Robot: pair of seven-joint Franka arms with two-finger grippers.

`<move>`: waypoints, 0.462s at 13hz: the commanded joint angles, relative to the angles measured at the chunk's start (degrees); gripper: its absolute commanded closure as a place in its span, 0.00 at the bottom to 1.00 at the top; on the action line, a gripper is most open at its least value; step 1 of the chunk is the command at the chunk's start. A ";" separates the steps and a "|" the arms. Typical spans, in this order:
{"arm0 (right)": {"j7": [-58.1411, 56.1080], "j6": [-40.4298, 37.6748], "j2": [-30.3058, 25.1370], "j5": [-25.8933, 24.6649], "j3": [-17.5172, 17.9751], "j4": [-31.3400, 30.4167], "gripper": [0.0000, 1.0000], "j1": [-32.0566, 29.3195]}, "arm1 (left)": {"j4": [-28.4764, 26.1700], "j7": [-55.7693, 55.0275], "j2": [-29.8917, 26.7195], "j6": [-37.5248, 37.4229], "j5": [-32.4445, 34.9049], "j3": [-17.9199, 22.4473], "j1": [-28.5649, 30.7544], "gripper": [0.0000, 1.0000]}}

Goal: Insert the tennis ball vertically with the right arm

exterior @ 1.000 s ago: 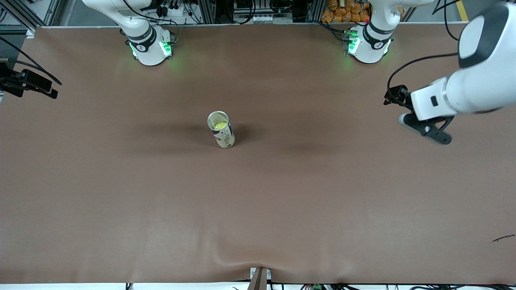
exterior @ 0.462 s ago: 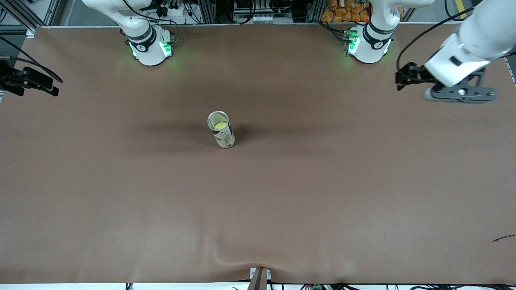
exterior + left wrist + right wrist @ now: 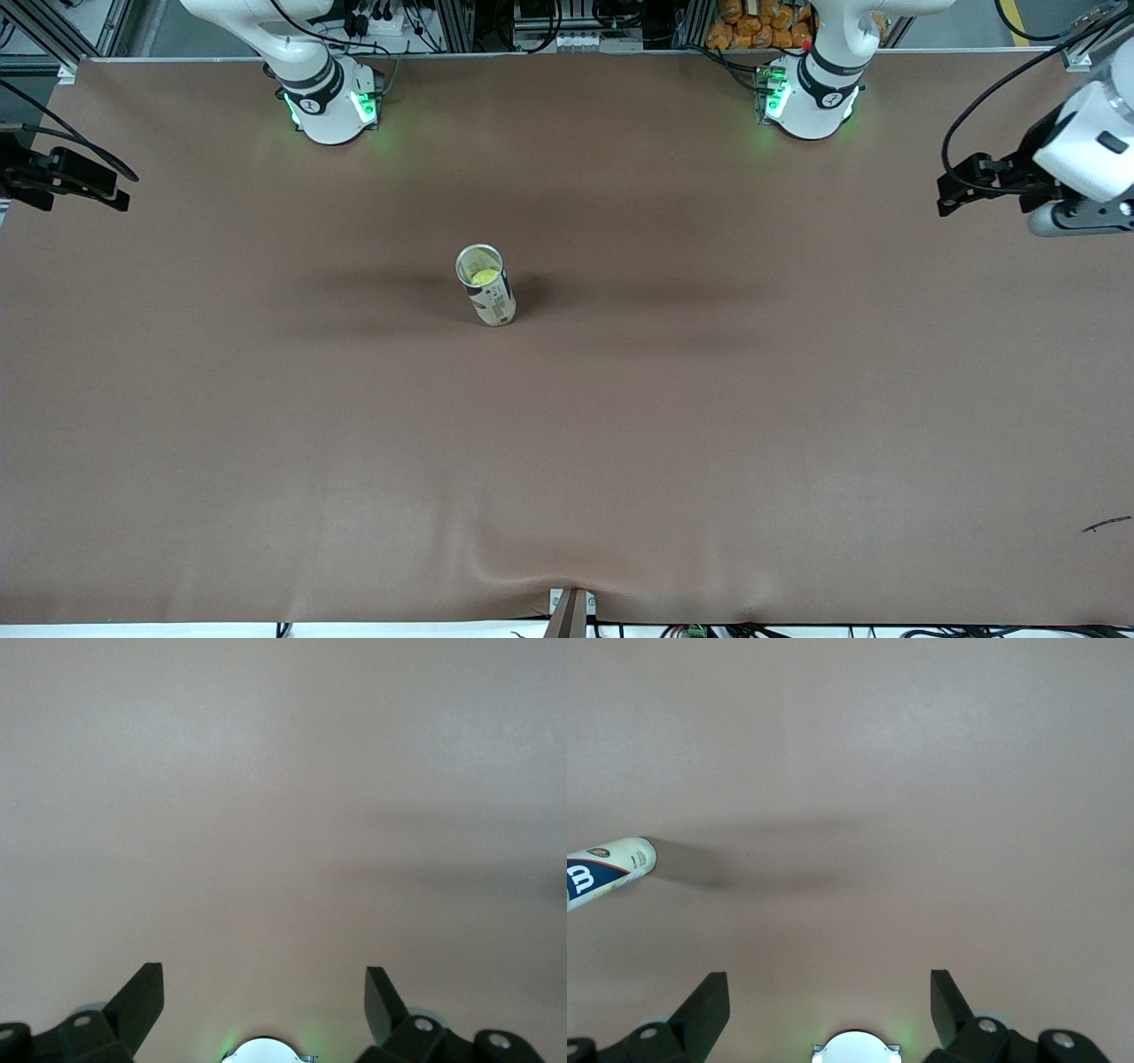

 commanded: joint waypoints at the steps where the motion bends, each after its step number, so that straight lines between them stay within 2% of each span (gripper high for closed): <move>1: -0.32 -0.03 -0.79 -0.88 -0.35 -0.53 0.00 0.73 | -0.08 -1.66 -1.84 0.40 0.01 -0.78 0.02 0.00; 6: -0.32 -0.03 -0.79 -0.88 -0.35 -0.53 0.00 0.81 | -0.34 -1.74 -2.29 0.40 0.01 -0.34 0.72 0.00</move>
